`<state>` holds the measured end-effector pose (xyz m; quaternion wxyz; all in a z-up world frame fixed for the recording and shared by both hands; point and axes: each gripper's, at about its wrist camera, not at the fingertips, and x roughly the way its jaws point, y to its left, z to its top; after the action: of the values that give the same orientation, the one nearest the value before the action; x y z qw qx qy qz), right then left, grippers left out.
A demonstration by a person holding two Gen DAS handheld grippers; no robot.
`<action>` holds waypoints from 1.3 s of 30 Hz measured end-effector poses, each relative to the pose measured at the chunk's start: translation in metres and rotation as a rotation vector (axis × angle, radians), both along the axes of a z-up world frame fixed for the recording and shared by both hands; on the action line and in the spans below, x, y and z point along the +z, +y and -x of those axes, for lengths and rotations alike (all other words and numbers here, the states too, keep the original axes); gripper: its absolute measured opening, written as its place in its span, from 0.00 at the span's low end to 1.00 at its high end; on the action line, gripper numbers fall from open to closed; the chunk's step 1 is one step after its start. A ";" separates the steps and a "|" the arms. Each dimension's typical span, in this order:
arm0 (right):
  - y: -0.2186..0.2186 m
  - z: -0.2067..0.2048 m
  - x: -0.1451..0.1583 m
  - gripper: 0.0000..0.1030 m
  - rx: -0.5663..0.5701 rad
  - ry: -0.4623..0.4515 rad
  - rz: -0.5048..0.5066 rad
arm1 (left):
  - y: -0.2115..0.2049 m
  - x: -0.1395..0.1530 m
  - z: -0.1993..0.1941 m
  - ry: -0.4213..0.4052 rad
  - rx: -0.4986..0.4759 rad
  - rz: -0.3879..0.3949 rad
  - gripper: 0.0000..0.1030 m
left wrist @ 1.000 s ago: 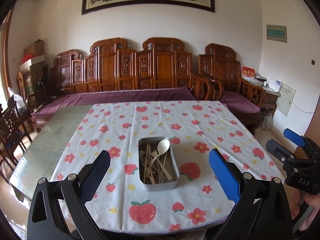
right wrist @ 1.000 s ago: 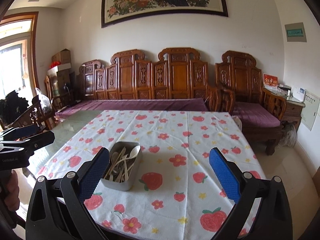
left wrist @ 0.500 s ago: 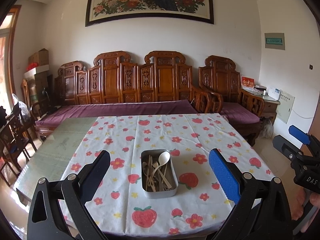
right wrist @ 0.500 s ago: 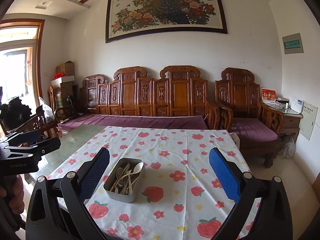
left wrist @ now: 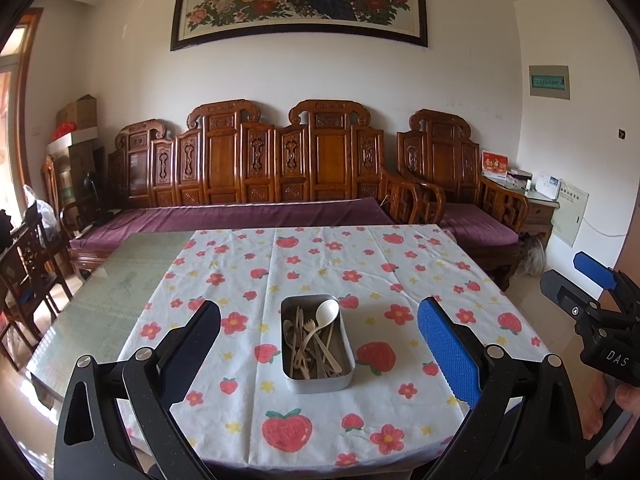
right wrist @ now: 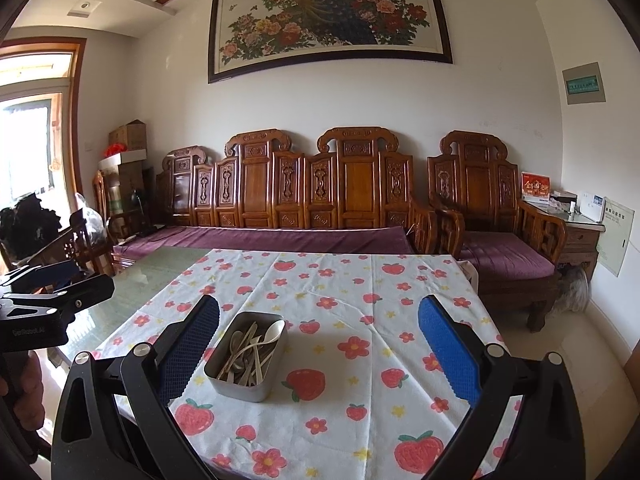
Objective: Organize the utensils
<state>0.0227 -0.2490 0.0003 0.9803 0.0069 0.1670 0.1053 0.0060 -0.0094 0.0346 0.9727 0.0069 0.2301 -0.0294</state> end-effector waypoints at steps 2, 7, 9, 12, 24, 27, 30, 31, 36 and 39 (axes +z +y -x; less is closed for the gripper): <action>0.000 0.000 0.000 0.97 0.000 0.002 -0.001 | 0.000 0.000 0.000 0.000 0.000 0.000 0.92; 0.000 0.000 -0.001 0.97 0.001 0.003 -0.002 | 0.000 0.000 0.000 -0.002 0.000 -0.001 0.92; 0.000 0.000 -0.001 0.97 0.001 0.001 -0.002 | 0.000 -0.001 0.000 -0.002 0.000 0.001 0.92; 0.000 0.000 -0.001 0.97 0.000 0.002 -0.001 | 0.000 0.000 0.000 -0.001 -0.001 -0.001 0.92; 0.000 0.000 -0.001 0.97 0.001 0.004 -0.003 | 0.000 -0.002 0.002 -0.009 0.004 -0.005 0.92; 0.001 -0.001 -0.001 0.97 0.001 0.004 -0.002 | 0.000 -0.002 0.002 -0.009 0.004 -0.005 0.92; 0.001 -0.001 -0.001 0.97 0.001 0.004 -0.003 | 0.000 -0.002 0.002 -0.009 0.004 -0.005 0.92; 0.000 -0.001 -0.001 0.97 0.002 0.004 -0.003 | 0.000 -0.002 0.002 -0.009 0.004 -0.006 0.92; 0.000 -0.001 -0.001 0.97 0.002 0.004 -0.004 | 0.000 -0.002 0.003 -0.009 0.005 -0.006 0.92; 0.000 -0.001 0.000 0.97 0.002 0.005 -0.004 | 0.000 -0.003 0.003 -0.009 0.004 -0.006 0.92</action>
<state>0.0238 -0.2488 -0.0002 0.9798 0.0091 0.1690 0.1067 0.0033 -0.0097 0.0320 0.9738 0.0095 0.2259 -0.0265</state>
